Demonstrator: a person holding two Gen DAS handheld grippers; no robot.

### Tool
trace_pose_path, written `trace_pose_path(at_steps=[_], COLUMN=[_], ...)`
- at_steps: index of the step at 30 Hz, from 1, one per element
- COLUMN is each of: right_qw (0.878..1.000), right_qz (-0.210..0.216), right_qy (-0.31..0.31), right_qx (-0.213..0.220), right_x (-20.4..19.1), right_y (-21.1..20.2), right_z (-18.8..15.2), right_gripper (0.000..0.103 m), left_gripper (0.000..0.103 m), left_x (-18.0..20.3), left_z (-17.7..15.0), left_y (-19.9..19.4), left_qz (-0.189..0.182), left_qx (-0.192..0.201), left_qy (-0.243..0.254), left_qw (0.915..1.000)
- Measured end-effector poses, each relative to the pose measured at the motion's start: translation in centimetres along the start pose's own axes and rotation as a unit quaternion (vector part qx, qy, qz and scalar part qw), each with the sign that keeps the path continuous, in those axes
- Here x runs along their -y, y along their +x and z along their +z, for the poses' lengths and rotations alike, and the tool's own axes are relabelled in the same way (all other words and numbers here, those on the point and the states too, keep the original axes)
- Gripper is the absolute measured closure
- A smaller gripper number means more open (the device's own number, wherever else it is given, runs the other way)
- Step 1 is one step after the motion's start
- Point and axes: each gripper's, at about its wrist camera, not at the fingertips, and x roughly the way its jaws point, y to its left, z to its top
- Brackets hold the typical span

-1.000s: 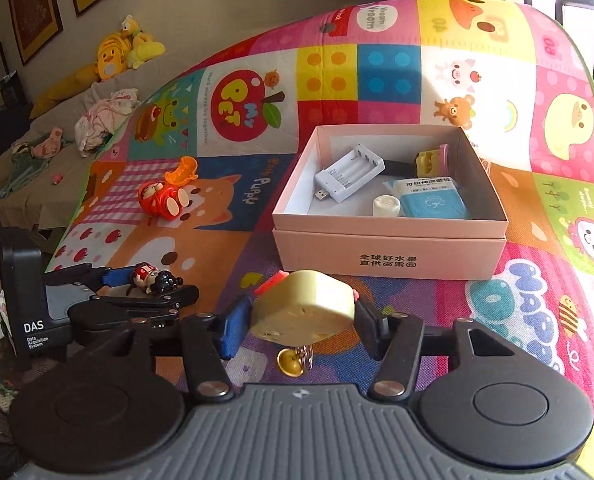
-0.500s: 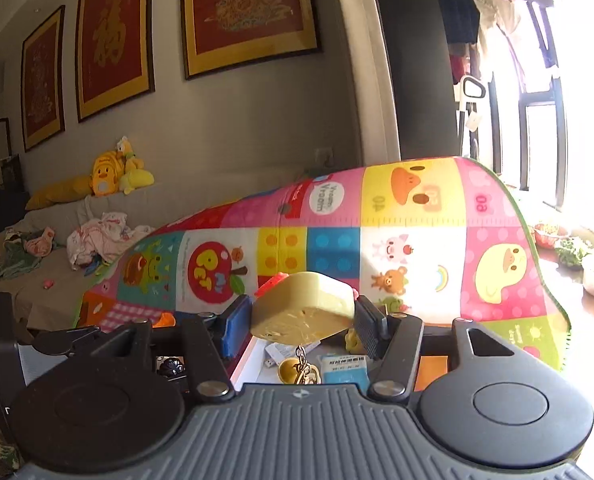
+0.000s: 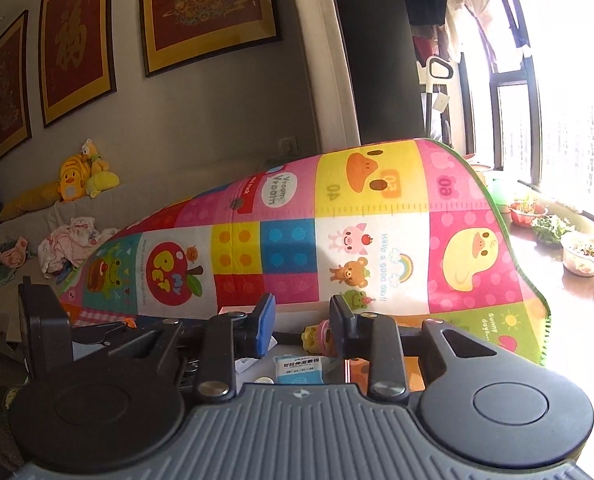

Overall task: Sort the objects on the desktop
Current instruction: 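Grasp the figurine keychain with the left gripper while the right grasps the yellow Hello Kitty toy, then drop the figurine into the pink box with the left gripper while the right lowers the Hello Kitty toy in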

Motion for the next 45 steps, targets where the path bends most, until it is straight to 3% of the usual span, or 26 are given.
trace_pose_path(at_steps=[3,10,13,16,21,26,29,31,32,33,39,42,45], right_qw=[1.0,0.988,0.981,0.974,0.967,0.955,0.943,0.937,0.934,0.93,0.93,0.938,0.962], right_qz=[0.003,0.001,-0.001,0.01,0.045,0.051,0.033,0.017,0.014,0.013,0.008,0.016,0.017], right_qy=[0.005,0.062,0.065,0.048,-0.017,-0.091,-0.122,-0.132,-0.139,-0.145,-0.156,-0.162,-0.152], right_qx=[-0.015,-0.141,-0.184,-0.219,-0.251,-0.278,-0.309,-0.323,-0.329,-0.338,-0.333,-0.306,-0.228], right_x=[1.0,4.8,4.8,3.4,-1.2,-5.5,-7.0,-7.5,-7.7,-7.9,-8.6,-9.1,-9.2], right_y=[0.6,3.9,5.1,6.0,6.7,8.2,9.9,10.8,11.1,11.4,10.2,8.4,6.3], right_z=[-0.5,-4.7,-6.4,-7.5,-8.8,-10.3,-11.5,-12.2,-12.4,-12.5,-11.5,-9.2,-4.3], right_gripper=[0.072,0.065,0.056,0.047,0.013,0.009,0.008,0.014,0.031,0.041,0.041,0.042,0.042], left_gripper=[0.009,0.007,0.006,0.004,0.003,0.003,0.002,0.002,0.002,0.002,0.001,0.001,0.001], left_x=[-0.7,-2.6,-2.6,-2.1,-1.2,-1.1,-1.3,-1.3,-1.4,-1.4,-2.7,-3.5,-4.2], left_z=[-0.9,-3.3,-5.0,-7.0,-9.6,-11.0,-11.6,-12.0,-12.1,-12.3,-13.0,-13.0,-12.8], left_y=[0.8,-0.8,-2.1,-3.2,-4.5,-5.5,-6.0,-6.5,-6.7,-6.8,-7.0,-7.1,-7.3], left_qz=[-0.004,0.002,0.009,0.008,-0.003,-0.011,-0.02,-0.027,-0.031,-0.033,-0.029,-0.026,-0.019], left_qx=[-0.006,-0.02,-0.037,-0.056,-0.078,-0.086,-0.09,-0.092,-0.091,-0.09,-0.088,-0.082,-0.073], left_qy=[-0.019,-0.055,-0.064,-0.063,-0.057,-0.06,-0.071,-0.075,-0.075,-0.076,-0.099,-0.111,-0.121], left_qw=[0.9998,0.9983,0.9973,0.9964,0.9953,0.9944,0.9932,0.9926,0.9925,0.9925,0.9907,0.9901,0.9897])
